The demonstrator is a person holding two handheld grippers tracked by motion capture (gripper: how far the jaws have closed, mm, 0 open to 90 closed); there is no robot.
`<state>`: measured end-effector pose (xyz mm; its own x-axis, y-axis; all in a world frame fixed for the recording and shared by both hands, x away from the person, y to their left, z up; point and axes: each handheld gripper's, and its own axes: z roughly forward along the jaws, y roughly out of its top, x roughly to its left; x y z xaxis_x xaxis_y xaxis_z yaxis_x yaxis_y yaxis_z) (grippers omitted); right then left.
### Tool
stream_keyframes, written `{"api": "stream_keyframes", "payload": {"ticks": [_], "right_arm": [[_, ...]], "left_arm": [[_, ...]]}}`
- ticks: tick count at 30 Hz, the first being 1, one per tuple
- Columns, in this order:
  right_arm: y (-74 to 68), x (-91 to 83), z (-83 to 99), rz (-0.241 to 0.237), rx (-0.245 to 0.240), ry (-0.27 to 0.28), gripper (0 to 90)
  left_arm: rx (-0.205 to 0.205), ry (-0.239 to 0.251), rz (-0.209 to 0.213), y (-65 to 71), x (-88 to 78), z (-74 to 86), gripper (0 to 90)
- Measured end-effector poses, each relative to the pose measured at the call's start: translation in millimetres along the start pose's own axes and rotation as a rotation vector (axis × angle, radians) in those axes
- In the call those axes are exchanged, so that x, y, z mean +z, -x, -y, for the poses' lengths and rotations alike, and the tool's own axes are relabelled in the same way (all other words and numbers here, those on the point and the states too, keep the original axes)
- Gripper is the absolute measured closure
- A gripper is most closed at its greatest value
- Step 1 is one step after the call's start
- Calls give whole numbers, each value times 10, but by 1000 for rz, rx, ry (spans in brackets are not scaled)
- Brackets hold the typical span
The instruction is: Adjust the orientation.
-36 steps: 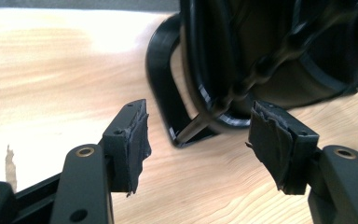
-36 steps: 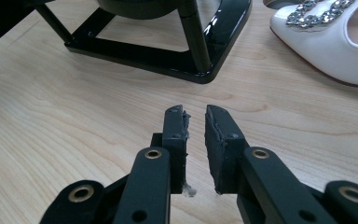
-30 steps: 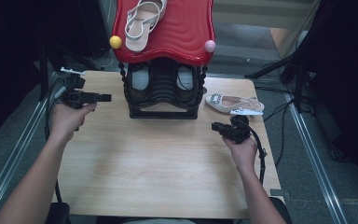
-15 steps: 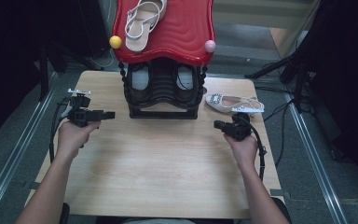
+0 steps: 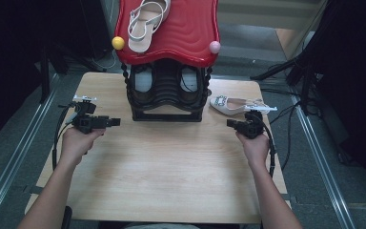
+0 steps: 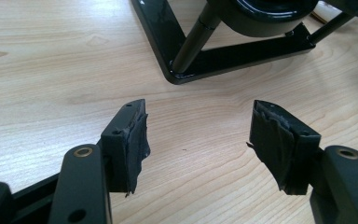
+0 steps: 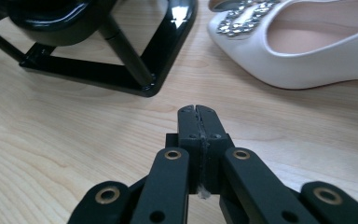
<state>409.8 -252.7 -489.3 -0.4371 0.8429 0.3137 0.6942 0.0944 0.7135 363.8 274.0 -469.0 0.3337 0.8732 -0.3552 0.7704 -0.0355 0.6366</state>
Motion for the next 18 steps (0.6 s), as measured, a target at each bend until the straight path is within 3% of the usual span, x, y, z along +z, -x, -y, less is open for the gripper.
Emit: {"api": "stream_keyframes", "payload": {"ticks": [1,5,13,18], "right_arm": [[29,-8,-47,22,-16,-10,900],[83,-57,-187,37,-21,-4,900],[233,-119,-481,100,-18,-9,900],[378,-117,-642,125,3,-12,900]], "left_arm": [[7,-5,5,11,13,8,371],[22,-14,1,31,38,30,371],[31,-20,19,65,68,68,372],[56,-34,26,92,116,60,373]]}}
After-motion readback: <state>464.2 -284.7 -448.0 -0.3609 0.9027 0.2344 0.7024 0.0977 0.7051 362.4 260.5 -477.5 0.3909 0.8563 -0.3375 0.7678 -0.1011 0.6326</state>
